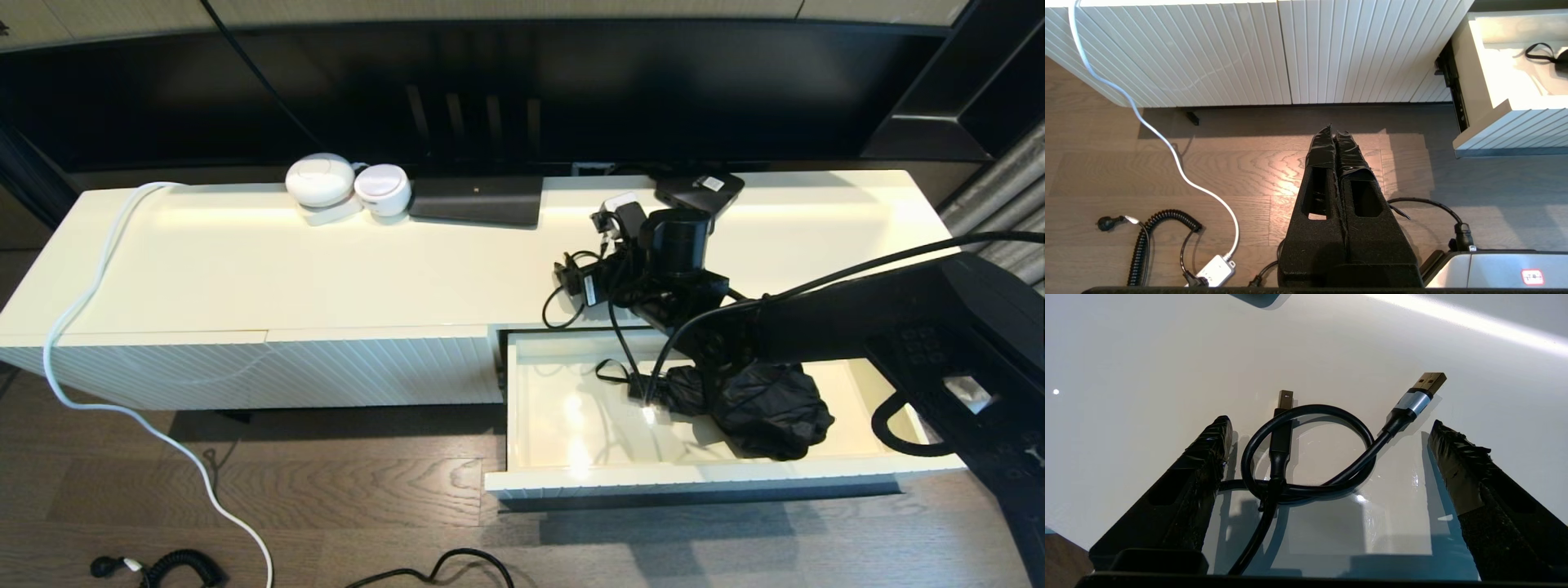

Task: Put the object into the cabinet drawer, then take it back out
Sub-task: Put the data cable in the drawer

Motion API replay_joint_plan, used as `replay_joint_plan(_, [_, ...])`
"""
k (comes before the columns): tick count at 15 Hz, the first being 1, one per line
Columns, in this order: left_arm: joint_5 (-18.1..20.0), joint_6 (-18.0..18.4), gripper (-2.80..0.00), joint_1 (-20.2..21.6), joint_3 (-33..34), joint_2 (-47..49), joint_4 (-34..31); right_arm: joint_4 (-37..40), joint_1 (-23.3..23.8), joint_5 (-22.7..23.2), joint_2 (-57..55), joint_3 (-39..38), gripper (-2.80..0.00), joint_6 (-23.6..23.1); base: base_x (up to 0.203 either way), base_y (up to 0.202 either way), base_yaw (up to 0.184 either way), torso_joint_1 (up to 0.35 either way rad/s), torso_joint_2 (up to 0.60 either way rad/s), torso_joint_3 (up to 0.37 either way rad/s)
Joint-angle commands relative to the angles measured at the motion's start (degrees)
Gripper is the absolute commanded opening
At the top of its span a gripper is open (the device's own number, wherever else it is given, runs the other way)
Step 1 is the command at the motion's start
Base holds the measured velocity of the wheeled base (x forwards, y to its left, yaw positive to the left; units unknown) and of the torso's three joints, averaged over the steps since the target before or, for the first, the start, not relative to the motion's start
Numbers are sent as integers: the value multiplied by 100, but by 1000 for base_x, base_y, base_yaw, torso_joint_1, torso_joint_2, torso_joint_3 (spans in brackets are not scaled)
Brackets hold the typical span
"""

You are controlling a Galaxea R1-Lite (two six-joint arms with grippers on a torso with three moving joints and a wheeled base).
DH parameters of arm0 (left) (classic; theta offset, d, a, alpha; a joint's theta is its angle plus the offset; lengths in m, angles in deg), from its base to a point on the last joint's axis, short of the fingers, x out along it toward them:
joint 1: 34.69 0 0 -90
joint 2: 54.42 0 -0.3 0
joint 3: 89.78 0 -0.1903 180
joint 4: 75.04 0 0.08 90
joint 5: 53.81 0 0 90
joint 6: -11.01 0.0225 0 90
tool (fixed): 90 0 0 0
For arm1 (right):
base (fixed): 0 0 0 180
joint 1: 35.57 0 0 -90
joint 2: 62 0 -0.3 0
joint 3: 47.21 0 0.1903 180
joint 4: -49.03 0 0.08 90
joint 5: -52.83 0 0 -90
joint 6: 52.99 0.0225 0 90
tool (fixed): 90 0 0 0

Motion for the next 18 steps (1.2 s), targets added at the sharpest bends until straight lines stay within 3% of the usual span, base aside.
replay_joint_plan(1, [0, -3, -280, 0, 0, 0, 3, -19, -2, -3, 58, -83, 0, -5, 0, 0, 0, 0, 0, 0])
replay_joint_plan(18, [0, -3, -280, 0, 9, 0, 3, 128, -63, -29, 51, -18, 0, -5, 0, 0, 0, 0, 0, 0])
